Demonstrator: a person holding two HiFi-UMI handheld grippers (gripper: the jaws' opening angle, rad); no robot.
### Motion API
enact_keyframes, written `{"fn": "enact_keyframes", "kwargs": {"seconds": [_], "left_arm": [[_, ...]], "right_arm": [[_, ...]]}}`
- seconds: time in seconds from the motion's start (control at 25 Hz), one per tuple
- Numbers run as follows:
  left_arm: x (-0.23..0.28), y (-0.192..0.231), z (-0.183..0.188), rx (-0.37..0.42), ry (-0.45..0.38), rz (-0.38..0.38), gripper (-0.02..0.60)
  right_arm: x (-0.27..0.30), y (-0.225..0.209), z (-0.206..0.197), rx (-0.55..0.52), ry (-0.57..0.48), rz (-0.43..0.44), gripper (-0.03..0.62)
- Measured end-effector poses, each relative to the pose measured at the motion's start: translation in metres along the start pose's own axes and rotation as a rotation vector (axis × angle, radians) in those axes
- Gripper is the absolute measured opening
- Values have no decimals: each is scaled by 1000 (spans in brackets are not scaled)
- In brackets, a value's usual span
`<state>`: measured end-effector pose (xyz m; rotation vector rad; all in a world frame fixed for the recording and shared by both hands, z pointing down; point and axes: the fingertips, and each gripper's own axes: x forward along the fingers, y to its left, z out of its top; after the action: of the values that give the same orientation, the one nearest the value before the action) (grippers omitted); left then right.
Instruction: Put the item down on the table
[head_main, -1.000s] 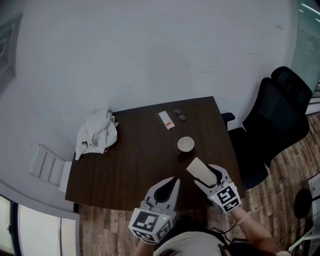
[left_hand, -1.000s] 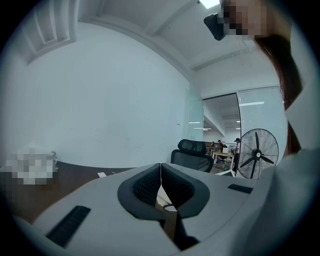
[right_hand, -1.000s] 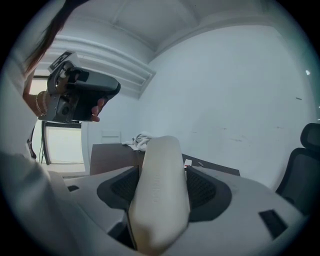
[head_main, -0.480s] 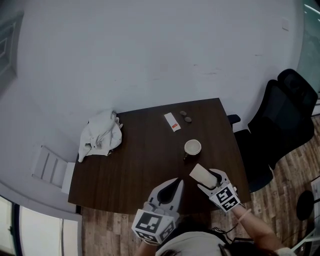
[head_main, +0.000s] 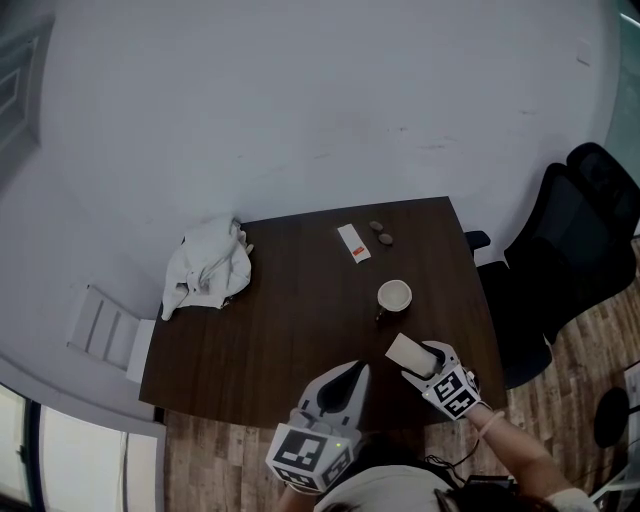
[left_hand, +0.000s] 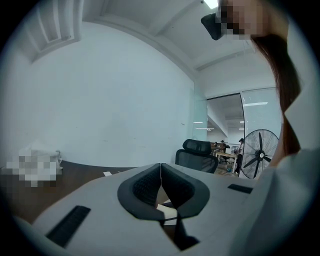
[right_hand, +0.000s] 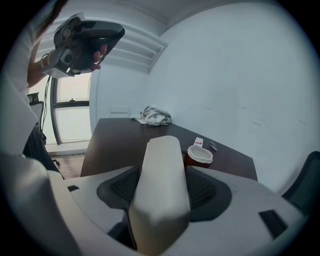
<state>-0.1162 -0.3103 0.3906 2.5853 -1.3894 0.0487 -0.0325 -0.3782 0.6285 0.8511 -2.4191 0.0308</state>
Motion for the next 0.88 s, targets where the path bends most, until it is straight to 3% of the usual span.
{"fn": "enact_keyframes", "kwargs": {"seconds": [0.88], "left_arm": [[-12,12,-8,-8,6,50,20]], "right_arm": [[45,-4,-51,-81,173,83,302]]}}
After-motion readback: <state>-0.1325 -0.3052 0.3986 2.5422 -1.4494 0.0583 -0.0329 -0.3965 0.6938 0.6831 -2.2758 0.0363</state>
